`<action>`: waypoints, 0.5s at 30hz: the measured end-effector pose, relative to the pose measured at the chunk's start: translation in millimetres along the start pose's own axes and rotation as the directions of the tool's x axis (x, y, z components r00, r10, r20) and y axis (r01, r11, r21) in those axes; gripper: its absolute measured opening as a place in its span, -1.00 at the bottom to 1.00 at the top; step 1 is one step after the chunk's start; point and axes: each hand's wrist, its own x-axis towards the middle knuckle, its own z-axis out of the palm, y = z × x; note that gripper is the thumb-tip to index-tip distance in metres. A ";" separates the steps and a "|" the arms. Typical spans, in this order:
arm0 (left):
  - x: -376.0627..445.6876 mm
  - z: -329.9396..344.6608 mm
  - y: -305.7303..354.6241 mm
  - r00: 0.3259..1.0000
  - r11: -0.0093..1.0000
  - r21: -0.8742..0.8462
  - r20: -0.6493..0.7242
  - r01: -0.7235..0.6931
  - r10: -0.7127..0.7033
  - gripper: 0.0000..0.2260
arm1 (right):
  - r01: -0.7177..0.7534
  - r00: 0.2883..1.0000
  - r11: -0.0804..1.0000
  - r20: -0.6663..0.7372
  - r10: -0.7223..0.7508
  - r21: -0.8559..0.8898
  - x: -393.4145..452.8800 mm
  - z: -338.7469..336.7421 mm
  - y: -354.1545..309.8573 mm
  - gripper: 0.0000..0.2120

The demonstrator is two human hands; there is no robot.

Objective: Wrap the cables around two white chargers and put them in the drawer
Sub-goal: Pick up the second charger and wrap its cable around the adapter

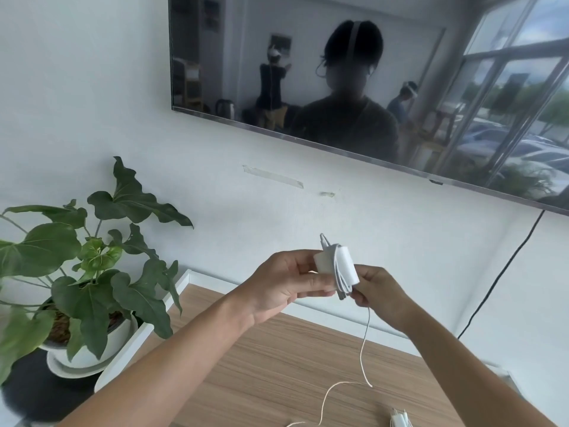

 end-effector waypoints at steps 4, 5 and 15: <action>3.0 -12.2 -0.1 0.996 0.996 -0.083 -0.082 -0.031 0.025 -0.78 | 0.012 0.998 0.992 0.070 -0.003 -0.124 -12.9 16.4 -4.5 -0.70; 3.7 -16.7 -1.0 0.995 0.996 -0.083 -0.098 -0.038 0.030 -0.78 | 0.015 0.997 0.986 0.083 -0.001 -0.166 -16.3 18.5 -8.0 -0.72; 12.6 -33.3 -14.0 0.970 0.996 0.092 -0.243 0.000 0.022 -0.76 | 0.167 0.983 0.782 0.162 -0.086 -0.600 -51.5 19.0 -53.8 -0.80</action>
